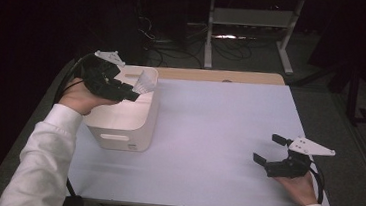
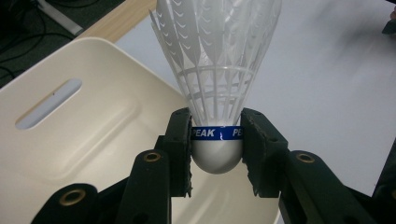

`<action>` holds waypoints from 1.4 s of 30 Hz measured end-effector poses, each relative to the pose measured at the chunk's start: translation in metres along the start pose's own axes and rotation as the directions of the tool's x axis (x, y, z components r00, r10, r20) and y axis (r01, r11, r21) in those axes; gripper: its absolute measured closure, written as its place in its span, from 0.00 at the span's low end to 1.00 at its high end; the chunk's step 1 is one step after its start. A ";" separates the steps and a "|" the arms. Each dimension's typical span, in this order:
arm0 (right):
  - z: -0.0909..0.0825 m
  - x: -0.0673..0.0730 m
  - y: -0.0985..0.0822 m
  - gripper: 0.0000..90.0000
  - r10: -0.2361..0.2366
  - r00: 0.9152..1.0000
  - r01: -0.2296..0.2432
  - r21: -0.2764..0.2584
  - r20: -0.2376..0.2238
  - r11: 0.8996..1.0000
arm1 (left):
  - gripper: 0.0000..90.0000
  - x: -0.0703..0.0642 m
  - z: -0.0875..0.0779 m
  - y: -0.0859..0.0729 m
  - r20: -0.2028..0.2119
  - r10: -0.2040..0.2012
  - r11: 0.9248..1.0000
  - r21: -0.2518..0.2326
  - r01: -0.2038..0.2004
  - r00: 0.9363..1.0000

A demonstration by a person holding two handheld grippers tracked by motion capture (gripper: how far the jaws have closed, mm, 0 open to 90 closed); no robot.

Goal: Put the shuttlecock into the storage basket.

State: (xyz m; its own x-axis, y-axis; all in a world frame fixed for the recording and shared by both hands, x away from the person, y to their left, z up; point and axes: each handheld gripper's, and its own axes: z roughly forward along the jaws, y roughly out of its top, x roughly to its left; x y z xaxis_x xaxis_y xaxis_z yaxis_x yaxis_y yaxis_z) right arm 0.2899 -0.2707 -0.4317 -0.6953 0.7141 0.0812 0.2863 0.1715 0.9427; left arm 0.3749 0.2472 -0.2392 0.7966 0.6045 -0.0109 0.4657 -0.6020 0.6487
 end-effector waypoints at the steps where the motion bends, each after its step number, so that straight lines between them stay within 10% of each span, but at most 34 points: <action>1: 0.000 0.000 0.000 0.00 -0.002 1.000 0.002 -0.001 0.000 1.000 | 0.71 0.000 0.000 -0.003 -0.005 -0.006 1.000 0.000 0.006 1.000; 37: 0.000 0.000 0.000 0.00 -0.005 1.000 0.004 0.005 0.003 1.000 | 0.71 0.013 0.016 -0.058 0.027 -0.107 0.994 -0.005 0.107 0.994; 42: 0.000 0.000 0.000 0.00 -0.002 1.000 0.002 0.007 0.002 1.000 | 0.57 0.017 0.015 -0.058 0.074 -0.128 0.990 -0.043 0.131 0.989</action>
State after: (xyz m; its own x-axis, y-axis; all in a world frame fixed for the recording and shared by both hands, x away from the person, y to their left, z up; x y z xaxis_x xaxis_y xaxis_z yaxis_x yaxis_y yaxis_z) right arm 0.2899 -0.2705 -0.4319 -0.6942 0.7154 0.0788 0.2899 0.1777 0.9404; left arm 0.3665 0.2848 -0.2883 0.7566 0.6365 -0.1497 0.5493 -0.4946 0.6735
